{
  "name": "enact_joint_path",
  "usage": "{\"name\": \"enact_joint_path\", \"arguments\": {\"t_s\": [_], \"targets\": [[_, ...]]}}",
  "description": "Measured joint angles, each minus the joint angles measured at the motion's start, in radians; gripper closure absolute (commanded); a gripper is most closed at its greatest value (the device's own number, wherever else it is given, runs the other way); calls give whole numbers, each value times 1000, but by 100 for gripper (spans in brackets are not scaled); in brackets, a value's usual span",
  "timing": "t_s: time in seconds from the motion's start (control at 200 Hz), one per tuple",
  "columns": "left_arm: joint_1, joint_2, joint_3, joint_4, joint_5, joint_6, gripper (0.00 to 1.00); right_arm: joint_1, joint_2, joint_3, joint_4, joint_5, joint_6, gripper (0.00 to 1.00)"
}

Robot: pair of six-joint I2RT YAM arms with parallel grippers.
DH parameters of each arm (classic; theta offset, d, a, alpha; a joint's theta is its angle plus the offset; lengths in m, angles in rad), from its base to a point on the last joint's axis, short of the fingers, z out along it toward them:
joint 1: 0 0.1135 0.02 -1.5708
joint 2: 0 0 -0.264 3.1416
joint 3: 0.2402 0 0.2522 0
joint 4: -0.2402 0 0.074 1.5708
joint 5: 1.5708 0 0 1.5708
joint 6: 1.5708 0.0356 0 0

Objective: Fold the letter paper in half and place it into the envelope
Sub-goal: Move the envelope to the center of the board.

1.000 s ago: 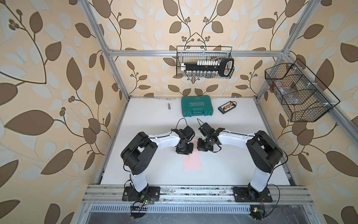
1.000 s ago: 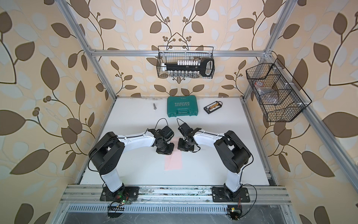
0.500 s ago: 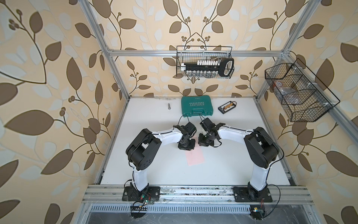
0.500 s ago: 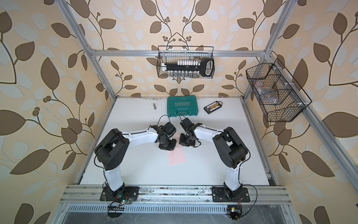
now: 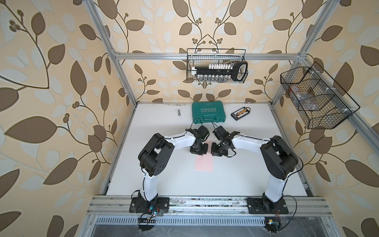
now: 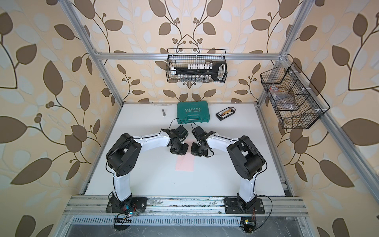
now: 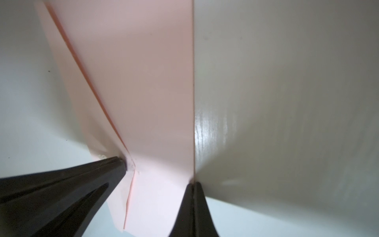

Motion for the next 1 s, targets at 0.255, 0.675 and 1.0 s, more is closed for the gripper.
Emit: {"name": "enact_joint_path", "arguments": {"t_s": [0.255,0.675,1.0], "targets": [[0,-1,6,-8,-2,2,78,-2,0,33,-58,27,-35,100],[0,-81,243,-181,-114,23,29,-15,-173,237,-197,107,-217,49],[51,-438,227,-211,-317,27,10,-109,-375,283,-254,118,-347,39]]}}
